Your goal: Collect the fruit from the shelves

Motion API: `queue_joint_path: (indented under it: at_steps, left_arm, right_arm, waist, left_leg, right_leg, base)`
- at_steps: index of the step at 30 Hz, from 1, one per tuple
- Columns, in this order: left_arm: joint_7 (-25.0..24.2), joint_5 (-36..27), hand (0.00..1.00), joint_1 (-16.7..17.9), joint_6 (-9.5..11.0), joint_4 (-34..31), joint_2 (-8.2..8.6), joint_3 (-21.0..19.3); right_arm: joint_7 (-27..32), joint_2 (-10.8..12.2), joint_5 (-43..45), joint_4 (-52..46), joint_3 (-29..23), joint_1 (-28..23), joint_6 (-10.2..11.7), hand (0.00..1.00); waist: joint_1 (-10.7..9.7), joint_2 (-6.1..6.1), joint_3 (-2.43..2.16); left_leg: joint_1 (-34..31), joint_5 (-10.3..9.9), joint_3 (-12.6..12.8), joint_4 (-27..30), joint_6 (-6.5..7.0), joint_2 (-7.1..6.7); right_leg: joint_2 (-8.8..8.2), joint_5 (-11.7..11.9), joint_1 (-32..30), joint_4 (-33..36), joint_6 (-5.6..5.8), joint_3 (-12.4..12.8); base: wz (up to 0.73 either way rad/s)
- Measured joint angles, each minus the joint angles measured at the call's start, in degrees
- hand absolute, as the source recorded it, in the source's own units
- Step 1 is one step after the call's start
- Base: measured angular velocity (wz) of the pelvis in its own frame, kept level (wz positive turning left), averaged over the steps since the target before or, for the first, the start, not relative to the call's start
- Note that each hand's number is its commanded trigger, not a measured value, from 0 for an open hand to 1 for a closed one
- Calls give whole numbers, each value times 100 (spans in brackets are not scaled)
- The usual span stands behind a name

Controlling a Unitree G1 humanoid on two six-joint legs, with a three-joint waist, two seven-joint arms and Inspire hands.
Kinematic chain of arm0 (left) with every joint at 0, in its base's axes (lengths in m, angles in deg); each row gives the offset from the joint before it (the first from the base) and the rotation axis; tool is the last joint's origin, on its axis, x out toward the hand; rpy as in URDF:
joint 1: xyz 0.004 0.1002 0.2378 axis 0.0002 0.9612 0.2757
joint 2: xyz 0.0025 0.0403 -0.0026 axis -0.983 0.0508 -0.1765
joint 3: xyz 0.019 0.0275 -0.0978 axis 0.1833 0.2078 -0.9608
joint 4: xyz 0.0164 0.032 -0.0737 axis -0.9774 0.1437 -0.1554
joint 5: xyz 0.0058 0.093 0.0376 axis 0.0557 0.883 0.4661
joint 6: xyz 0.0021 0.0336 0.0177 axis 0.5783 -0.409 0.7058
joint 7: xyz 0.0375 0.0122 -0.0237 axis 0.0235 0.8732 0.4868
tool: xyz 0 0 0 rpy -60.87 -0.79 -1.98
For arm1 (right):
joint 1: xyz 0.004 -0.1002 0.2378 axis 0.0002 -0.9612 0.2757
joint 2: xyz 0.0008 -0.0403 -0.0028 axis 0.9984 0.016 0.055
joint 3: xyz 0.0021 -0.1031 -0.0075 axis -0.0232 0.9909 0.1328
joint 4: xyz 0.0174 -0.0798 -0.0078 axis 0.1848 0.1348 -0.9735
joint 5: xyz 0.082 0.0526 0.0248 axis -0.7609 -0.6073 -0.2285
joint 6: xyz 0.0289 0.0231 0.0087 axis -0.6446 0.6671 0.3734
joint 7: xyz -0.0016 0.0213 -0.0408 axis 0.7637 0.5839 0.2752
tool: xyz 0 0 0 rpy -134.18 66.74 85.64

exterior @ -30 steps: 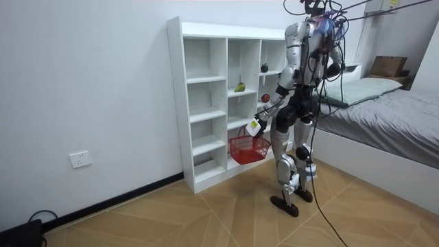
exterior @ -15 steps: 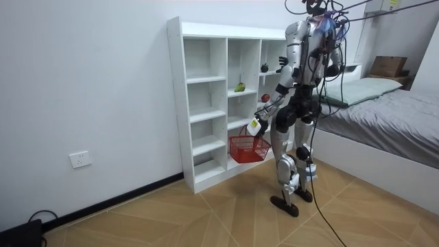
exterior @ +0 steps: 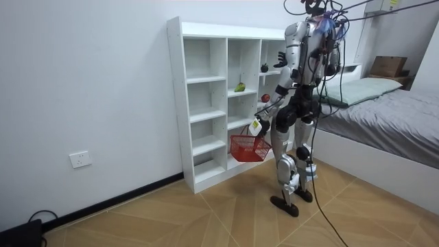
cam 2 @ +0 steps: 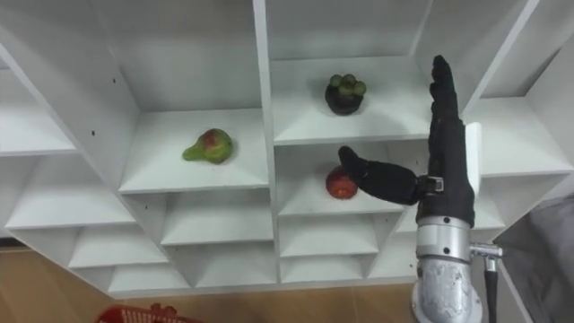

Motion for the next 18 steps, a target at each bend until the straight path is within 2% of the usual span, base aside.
queue_joint_path:
  at_steps: [5,11,18]
  left_arm:
    - [-11,134,100,-46,0,-31,1,-25]
    - [-99,283,100,-17,-15,-43,-11,-202]
    - [-93,243,100,8,-224,-77,-44,-182]
  right_arm:
    - [40,-11,244,98,-10,151,2,0]
    - [20,-172,294,296,-118,323,-5,0]
    - [35,-336,130,667,-105,659,-26,0]
  waist:
    - [46,-3,-4]
    - [138,-55,-36]
    - [177,-193,-86]
  left_leg:
    - [-20,2,-36,0,-3,5]
    - [-35,3,-71,6,-3,-2]
    - [-46,14,-118,44,-16,1]
  right_leg:
    - [-3,0,-3,-8,0,-67]
    - [-9,0,-11,-16,0,-83]
    - [-14,0,25,-16,-1,-135]
  base:
    - [6]
    - [2]
    - [3]
